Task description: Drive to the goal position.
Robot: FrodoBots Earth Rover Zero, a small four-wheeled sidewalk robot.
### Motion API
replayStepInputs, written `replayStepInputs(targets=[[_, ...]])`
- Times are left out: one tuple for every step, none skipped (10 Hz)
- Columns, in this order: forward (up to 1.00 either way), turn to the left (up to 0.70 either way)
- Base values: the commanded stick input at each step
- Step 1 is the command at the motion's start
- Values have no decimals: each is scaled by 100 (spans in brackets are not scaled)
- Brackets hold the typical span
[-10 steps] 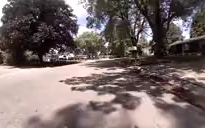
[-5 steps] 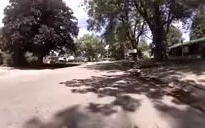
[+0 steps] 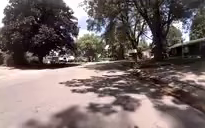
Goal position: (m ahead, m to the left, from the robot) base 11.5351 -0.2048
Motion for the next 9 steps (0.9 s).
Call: replayStepInputs(targets=[[70,0],[70,0],[70,0],[70,0],[70,0],[70,0],[70,0],[70,0],[70,0]])
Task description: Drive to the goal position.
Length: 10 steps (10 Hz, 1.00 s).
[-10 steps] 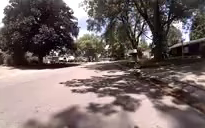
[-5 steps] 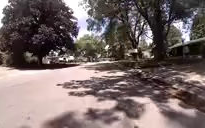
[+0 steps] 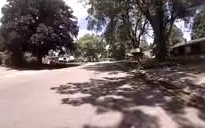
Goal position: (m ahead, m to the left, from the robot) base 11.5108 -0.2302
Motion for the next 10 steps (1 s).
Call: replayStepInputs(targets=[[70,0],[70,0],[70,0],[70,0],[70,0],[70,0],[70,0],[70,0],[70,0],[70,0]])
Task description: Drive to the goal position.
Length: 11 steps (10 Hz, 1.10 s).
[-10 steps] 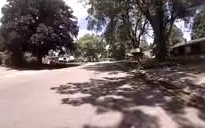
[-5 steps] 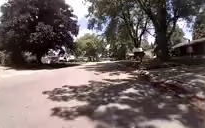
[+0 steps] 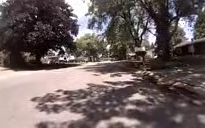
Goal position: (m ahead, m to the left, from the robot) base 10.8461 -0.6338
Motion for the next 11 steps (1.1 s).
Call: replayStepInputs(targets=[[70,0],[70,0],[70,0],[70,0],[70,0],[70,0],[70,0],[70,0],[70,0],[70,0],[70,0]])
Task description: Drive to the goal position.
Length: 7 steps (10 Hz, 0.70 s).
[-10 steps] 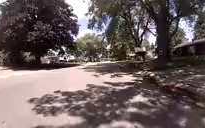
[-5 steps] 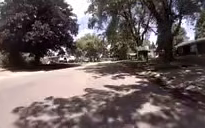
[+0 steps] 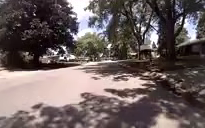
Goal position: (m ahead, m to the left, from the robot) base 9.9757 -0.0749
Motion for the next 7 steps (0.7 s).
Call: replayStepInputs(targets=[[70,0],[70,0],[70,0],[70,-32],[70,-35],[70,-35],[70,-35]])
